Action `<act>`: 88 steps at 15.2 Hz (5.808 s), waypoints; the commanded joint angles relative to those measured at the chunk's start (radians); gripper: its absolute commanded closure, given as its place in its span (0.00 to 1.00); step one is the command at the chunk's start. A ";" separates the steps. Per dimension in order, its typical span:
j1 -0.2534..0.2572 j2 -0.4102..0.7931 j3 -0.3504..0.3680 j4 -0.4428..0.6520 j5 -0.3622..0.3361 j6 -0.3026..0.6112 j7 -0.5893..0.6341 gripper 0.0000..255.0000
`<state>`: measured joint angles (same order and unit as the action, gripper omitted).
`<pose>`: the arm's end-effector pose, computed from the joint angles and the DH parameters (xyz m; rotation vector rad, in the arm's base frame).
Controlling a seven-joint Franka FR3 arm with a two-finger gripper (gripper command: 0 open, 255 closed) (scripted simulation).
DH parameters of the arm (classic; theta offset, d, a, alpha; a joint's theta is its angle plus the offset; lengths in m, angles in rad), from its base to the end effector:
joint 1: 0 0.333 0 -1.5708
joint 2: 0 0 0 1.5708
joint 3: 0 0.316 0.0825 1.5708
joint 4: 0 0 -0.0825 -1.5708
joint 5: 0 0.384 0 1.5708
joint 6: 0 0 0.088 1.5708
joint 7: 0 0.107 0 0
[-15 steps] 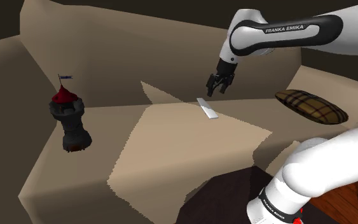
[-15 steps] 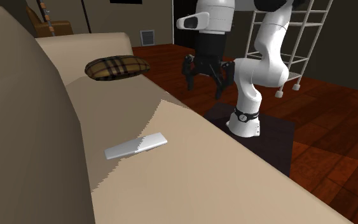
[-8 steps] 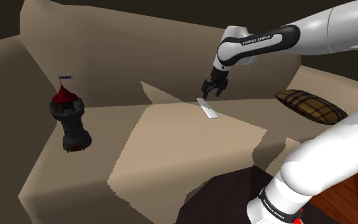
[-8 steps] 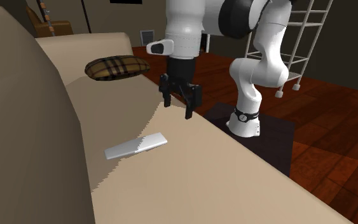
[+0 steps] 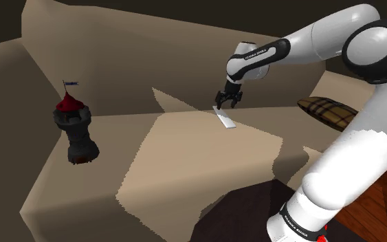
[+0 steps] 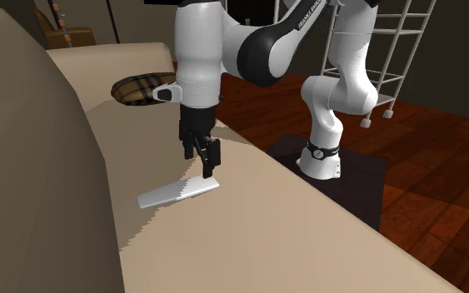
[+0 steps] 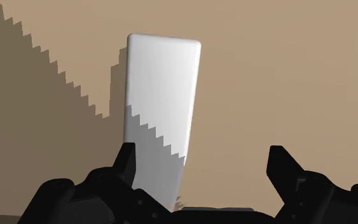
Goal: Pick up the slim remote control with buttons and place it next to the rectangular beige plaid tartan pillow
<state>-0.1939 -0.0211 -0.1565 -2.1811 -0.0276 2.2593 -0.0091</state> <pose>0.5060 -0.1860 0.4080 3.0610 -0.5018 0.1461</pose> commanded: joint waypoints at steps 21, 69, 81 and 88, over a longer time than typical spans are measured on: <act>-0.040 0.244 -0.026 0.085 0.051 0.160 -0.015 1.00; -0.030 0.062 -0.032 0.400 0.010 -0.333 0.004 1.00; -0.098 -0.059 -0.101 0.318 -0.004 -0.367 -0.131 1.00; -0.167 -0.137 -0.185 0.239 -0.021 -0.359 -0.278 1.00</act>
<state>-0.3498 -0.1536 -0.3263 -1.9429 -0.0486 1.9043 -0.2582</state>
